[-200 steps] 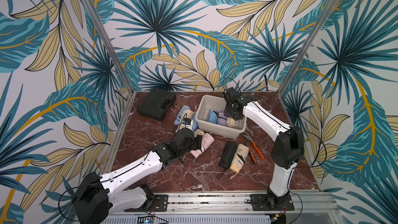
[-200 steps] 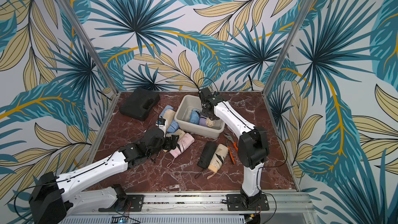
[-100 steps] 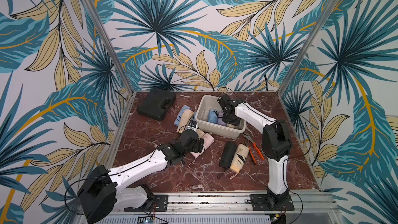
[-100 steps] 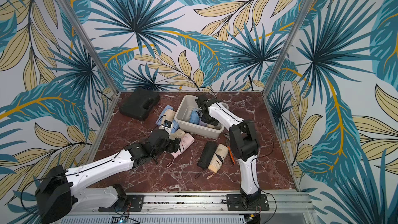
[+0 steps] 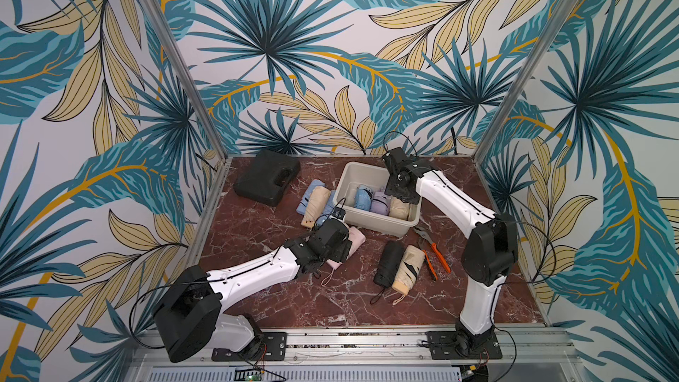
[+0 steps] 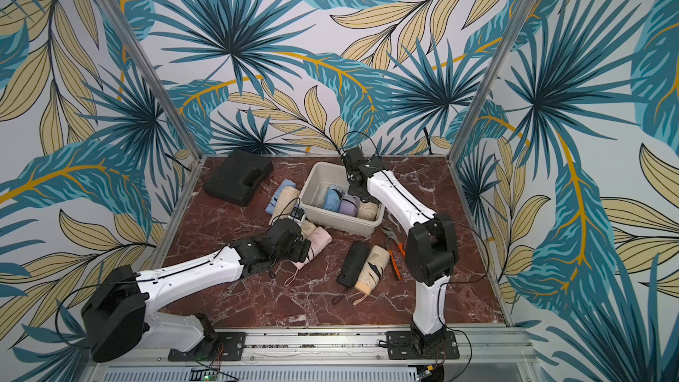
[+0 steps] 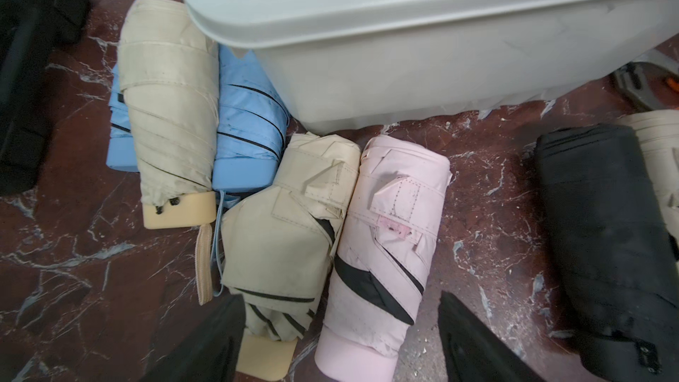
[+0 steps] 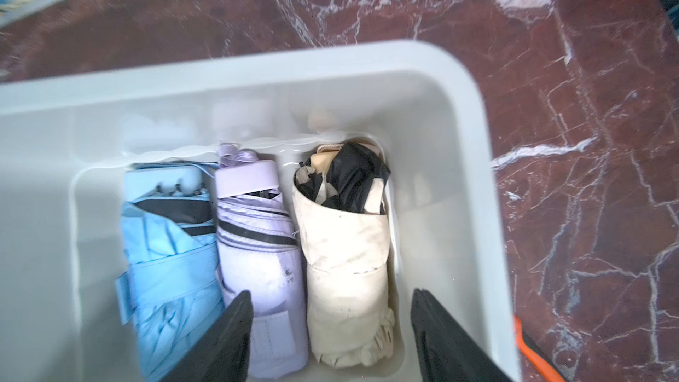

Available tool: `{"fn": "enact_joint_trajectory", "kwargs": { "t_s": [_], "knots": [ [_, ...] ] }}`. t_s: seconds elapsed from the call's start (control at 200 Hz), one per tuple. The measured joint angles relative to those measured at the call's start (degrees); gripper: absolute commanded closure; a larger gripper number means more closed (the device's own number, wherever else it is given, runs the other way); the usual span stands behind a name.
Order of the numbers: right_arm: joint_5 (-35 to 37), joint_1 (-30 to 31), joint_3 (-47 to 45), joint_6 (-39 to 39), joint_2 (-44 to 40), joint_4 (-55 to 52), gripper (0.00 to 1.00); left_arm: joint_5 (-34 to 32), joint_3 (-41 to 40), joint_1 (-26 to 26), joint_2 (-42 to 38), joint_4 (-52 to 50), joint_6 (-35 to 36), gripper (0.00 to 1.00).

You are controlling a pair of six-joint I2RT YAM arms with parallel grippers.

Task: Put the umbrella into the storage box
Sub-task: Place the umbrella in the storage box, then pick up the umbrella from the center of the board.

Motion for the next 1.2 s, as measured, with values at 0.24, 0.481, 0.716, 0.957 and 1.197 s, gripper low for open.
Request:
{"fn": "enact_joint_trajectory", "kwargs": {
  "t_s": [0.24,0.481,0.716,0.957,1.197],
  "knots": [
    [-1.1,-0.4,-6.2,-5.8,-12.6,2.3,0.30,-0.7,4.3,-0.3,5.1,-3.2,1.7,0.11],
    [-2.6,-0.4,-13.9,-9.9,-19.7,3.7,0.30,0.0,7.8,-0.5,10.8,-5.5,3.5,0.13],
    [-2.8,-0.5,-15.8,-12.0,-23.3,4.3,0.30,2.5,12.2,-0.5,16.0,-6.6,5.9,0.18],
    [-2.4,-0.7,-16.1,-13.2,-24.6,4.9,0.30,6.9,16.2,-0.5,21.3,-7.9,7.2,0.16],
    [-2.2,-0.8,-16.2,-14.5,-25.6,4.9,0.30,10.8,16.4,-0.6,22.9,-9.0,7.2,0.22]
  ]
}}
